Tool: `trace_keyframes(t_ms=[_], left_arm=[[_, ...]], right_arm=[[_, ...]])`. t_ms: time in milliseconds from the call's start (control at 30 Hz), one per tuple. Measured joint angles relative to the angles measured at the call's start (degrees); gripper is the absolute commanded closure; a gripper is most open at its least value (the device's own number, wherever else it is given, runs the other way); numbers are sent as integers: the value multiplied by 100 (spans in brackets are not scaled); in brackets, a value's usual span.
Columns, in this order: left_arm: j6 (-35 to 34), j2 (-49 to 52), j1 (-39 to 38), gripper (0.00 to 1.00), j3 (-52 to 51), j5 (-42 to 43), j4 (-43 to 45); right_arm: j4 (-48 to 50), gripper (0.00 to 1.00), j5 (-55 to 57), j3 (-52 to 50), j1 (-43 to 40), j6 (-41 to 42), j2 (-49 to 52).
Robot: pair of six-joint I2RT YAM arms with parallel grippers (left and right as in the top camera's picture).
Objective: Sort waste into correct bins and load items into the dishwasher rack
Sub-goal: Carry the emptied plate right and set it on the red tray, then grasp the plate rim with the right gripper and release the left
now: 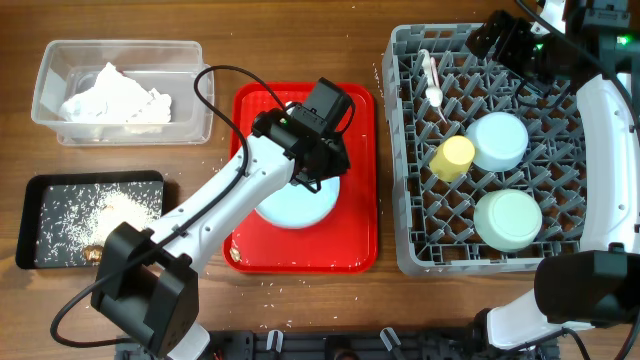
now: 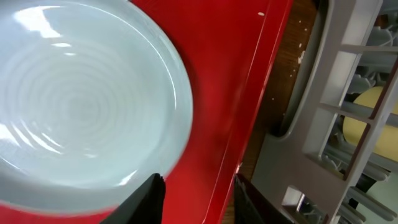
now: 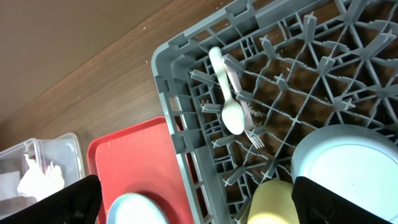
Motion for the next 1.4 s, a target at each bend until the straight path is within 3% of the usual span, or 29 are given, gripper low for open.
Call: trace_keyframes(t_ms=[300,333,367,433,467,500,633,733,867,1000,1133,1400], left_arm=[[0,-280,601,57,22,-9,-516],[0,-487,793,51,22,-13,-678],[-4,-739,986,35,33,-74,-820],[9,-1213,1355,21,101,-304,-1156],[-4,-1440,1550,4,131,-450,-1318],[-26,-1604,1731,0,142,-568,-1438],[-2,-1908,2553,0,168,-918,-1674],[-2,-1904,3117,0,173,-994,-1797],[-4,-1904,4135,0,173,-1045,-2188],[-2,-1904,4861,0,173,-1080,-2520],[20,-1904,5241,0,173,-1084,-2623],[20,-1904,5359,0,173,-1123,-2623]], right_arm=[[90,0,0,0,0,68,0],[240,0,0,0,0,166,0],[295,0,-2,0,0,282,0],[179,0,-149,0,0,566,0],[175,0,-317,0,11,651,0],[175,0,-389,0,33,658,-2],[142,1,-533,-105,839,249,0],[133,16,-4,-629,1958,24,24],[529,22,704,-1331,3134,-11,315],[1069,23,1038,-1545,3871,192,634],[1156,26,1552,-1561,4266,673,1123],[1110,42,1541,-1580,4079,1005,2356]])
